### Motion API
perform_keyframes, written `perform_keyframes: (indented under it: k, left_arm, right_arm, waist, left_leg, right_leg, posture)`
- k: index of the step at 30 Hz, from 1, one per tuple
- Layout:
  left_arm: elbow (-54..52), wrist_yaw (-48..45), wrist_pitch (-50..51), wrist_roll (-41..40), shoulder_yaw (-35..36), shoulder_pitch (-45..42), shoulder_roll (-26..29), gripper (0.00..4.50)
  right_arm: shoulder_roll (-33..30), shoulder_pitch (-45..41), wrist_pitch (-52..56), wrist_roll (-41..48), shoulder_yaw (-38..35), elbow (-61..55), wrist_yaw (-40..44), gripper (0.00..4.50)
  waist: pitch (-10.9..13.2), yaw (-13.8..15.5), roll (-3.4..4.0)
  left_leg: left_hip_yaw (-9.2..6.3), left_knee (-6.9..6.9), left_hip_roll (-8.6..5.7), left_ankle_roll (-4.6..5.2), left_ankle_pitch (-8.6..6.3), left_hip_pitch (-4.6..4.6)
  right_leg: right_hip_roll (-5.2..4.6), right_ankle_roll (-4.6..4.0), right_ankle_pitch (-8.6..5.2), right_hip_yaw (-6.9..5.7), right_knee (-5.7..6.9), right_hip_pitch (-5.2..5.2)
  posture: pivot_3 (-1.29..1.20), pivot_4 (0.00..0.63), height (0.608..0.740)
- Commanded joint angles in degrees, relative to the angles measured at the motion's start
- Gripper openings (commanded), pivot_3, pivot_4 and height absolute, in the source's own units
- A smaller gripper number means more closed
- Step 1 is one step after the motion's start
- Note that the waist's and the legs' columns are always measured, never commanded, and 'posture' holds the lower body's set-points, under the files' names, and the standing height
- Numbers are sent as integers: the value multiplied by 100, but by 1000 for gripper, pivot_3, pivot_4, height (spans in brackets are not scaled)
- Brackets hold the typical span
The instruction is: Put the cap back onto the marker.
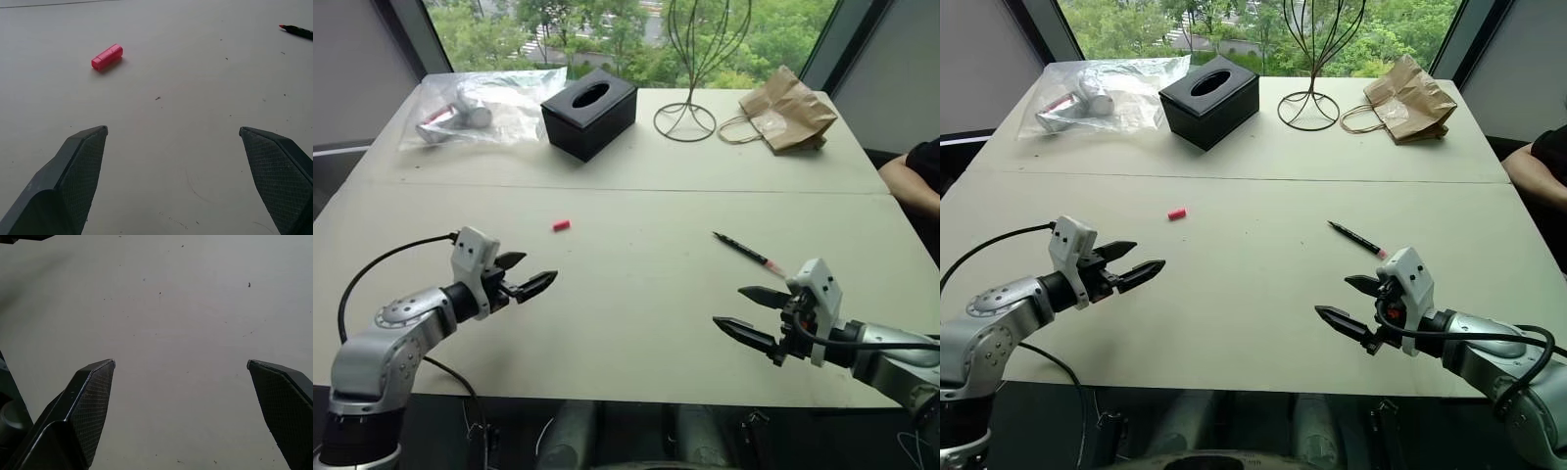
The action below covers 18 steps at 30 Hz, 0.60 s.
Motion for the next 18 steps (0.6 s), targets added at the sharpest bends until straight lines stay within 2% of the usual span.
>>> perform_keyframes:
  k: [1, 18]
  left_arm:
    - [-78, 30, -52, -67, 50, -51, -8, 4500]
    - [107, -48, -265, 50, -21, -164, 27, 4500]
  right_arm:
    - [3, -87, -98, 37, -17, -122, -22, 4466]
    - [69, -95, -222, -84, 82, -104, -54, 4466]
  waist:
    - [0, -1, 0]
    - [0, 0, 0]
  left_leg:
    - [0, 0, 0, 0, 0, 0]
    - [1, 0, 0, 9, 6, 0]
  right_leg:
    - [0, 0, 0, 0, 0, 0]
    - [1, 0, 0, 0, 0, 0]
  posture:
    - [0, 150, 740]
    - [0, 150, 740]
